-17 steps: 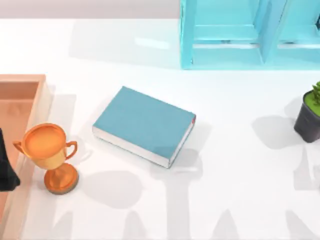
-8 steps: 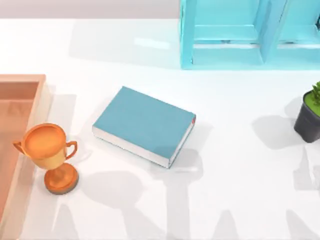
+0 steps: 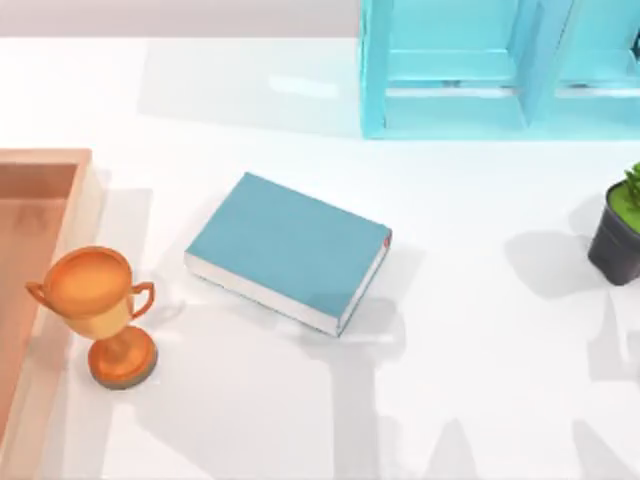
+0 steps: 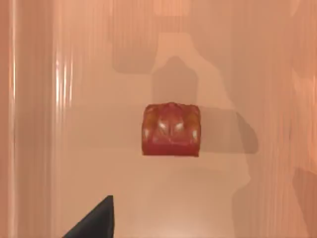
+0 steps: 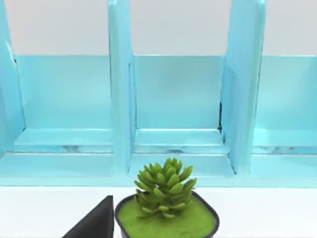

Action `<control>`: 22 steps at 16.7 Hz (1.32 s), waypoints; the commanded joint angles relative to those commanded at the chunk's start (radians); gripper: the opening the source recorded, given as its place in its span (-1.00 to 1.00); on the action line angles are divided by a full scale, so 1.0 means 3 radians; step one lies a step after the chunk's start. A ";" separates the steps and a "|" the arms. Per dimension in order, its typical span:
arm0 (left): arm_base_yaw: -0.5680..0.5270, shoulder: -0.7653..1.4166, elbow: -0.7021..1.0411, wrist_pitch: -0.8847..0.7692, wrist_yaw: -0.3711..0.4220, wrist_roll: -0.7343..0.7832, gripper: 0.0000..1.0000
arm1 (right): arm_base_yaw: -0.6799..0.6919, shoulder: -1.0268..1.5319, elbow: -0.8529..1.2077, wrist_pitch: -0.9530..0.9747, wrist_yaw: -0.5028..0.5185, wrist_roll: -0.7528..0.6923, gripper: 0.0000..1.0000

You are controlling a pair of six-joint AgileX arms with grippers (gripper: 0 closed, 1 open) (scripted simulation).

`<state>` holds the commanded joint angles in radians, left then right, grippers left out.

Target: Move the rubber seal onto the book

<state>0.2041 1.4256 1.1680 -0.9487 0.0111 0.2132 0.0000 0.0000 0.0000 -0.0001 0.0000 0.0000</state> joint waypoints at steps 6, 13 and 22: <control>0.0180 0.1284 0.1071 -0.0839 -0.0022 0.0224 1.00 | 0.0000 0.0000 0.0000 0.0000 0.0000 0.0000 1.00; 0.0190 0.1451 0.1208 -0.0952 -0.0027 0.0256 1.00 | 0.0000 0.0000 0.0000 0.0000 0.0000 0.0000 1.00; 0.0211 0.1722 0.0527 0.0016 -0.0025 0.0268 1.00 | 0.0000 0.0000 0.0000 0.0000 0.0000 0.0000 1.00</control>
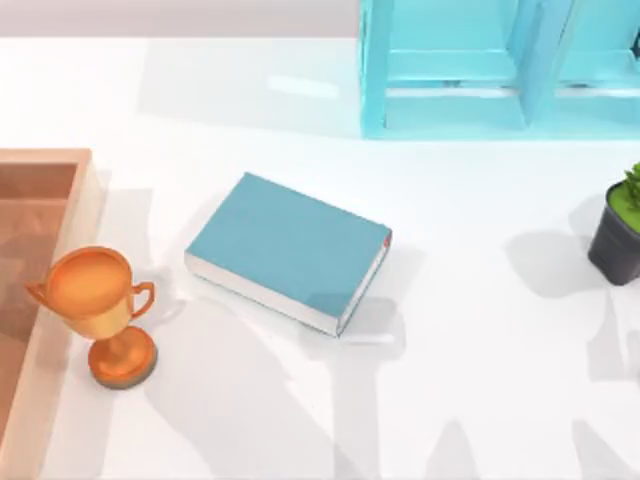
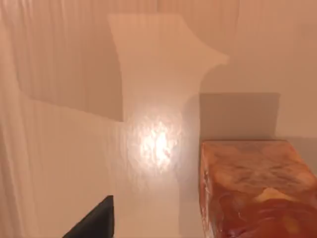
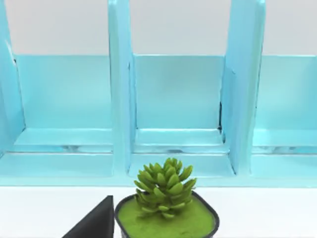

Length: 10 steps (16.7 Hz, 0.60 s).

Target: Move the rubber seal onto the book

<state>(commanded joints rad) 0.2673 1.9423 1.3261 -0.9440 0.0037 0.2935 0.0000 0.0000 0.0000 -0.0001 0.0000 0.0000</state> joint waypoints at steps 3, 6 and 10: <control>0.0004 0.0084 -0.0193 0.0256 -0.0001 0.0005 1.00 | 0.0000 0.0000 0.0000 0.0000 0.0000 0.0000 1.00; 0.0004 0.0089 -0.0204 0.0271 -0.0001 0.0005 1.00 | 0.0000 0.0000 0.0000 0.0000 0.0000 0.0000 1.00; 0.0004 0.0089 -0.0204 0.0271 -0.0001 0.0005 0.55 | 0.0000 0.0000 0.0000 0.0000 0.0000 0.0000 1.00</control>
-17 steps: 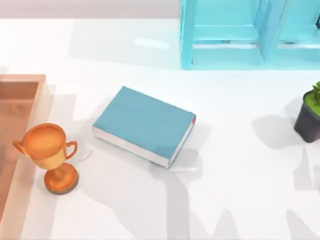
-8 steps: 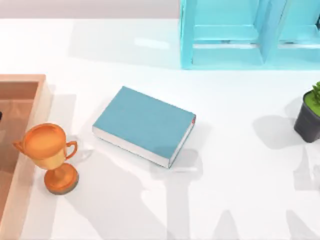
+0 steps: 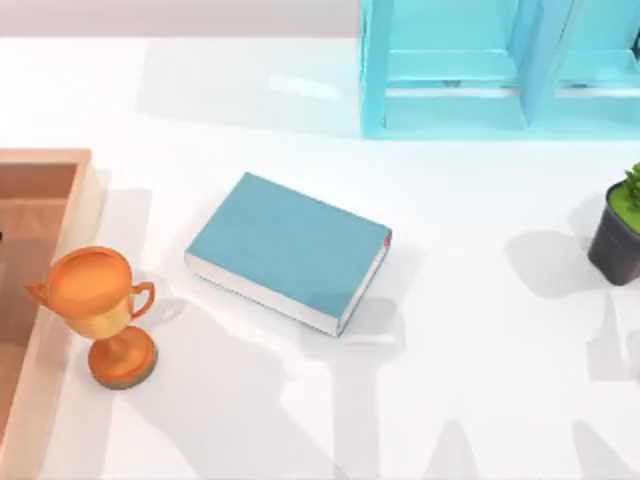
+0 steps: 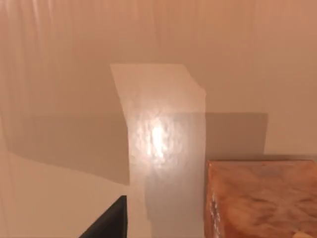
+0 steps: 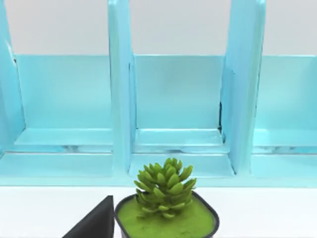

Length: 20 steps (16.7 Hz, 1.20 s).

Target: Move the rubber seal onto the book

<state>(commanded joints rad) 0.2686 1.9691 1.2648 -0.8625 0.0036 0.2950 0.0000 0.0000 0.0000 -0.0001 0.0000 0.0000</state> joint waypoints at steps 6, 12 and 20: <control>0.0000 0.0000 0.0000 0.0000 0.0000 0.0000 -0.36 | 0.0000 0.0000 0.0000 0.0000 0.0000 0.0000 1.00; 0.0000 0.0000 0.0000 0.0000 0.0000 0.0000 -1.00 | 0.0000 0.0000 0.0000 0.0000 0.0000 0.0000 1.00; -0.0011 -0.0010 0.0009 0.0002 -0.0004 -0.0002 -1.00 | 0.0000 0.0000 0.0000 0.0000 0.0000 0.0000 1.00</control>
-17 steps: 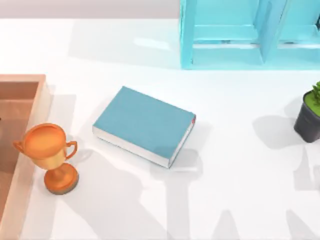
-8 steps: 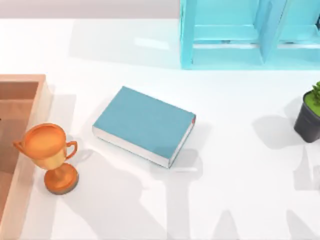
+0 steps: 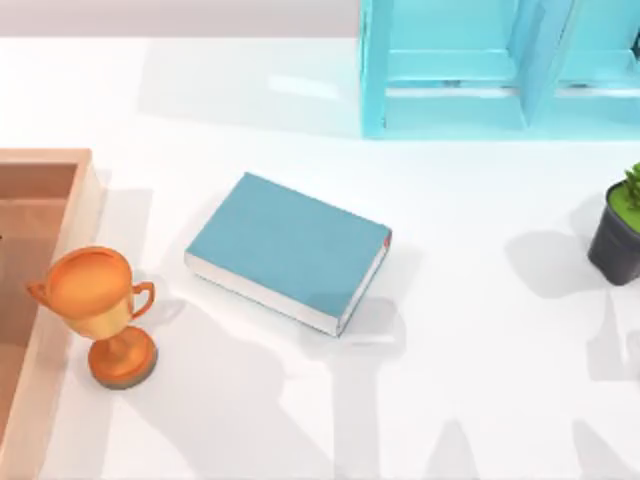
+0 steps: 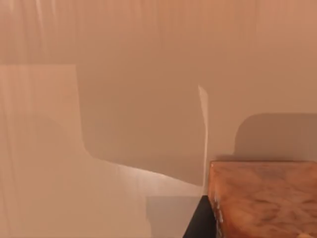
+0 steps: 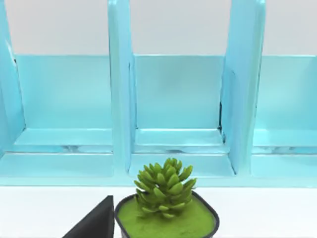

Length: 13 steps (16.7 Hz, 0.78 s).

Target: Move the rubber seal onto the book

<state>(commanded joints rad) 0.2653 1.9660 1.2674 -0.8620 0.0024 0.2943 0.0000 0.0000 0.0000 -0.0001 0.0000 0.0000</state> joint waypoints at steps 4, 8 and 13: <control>-0.0212 -0.0084 0.0362 -0.0045 -0.0140 -0.0229 -1.00 | 0.0000 0.0000 0.0000 0.0000 0.0000 0.0000 1.00; -0.0670 -0.0170 0.0990 -0.0562 -0.0251 -0.0704 -1.00 | 0.0000 0.0000 0.0000 0.0000 0.0000 0.0000 1.00; -0.1239 -0.0396 0.1378 -0.1492 -0.0157 -0.1275 -1.00 | 0.0000 0.0000 0.0000 0.0000 0.0000 0.0000 1.00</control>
<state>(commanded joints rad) -0.1063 1.8471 1.6809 -1.3094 -0.0448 -0.0883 0.0000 0.0000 0.0000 -0.0001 0.0000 0.0000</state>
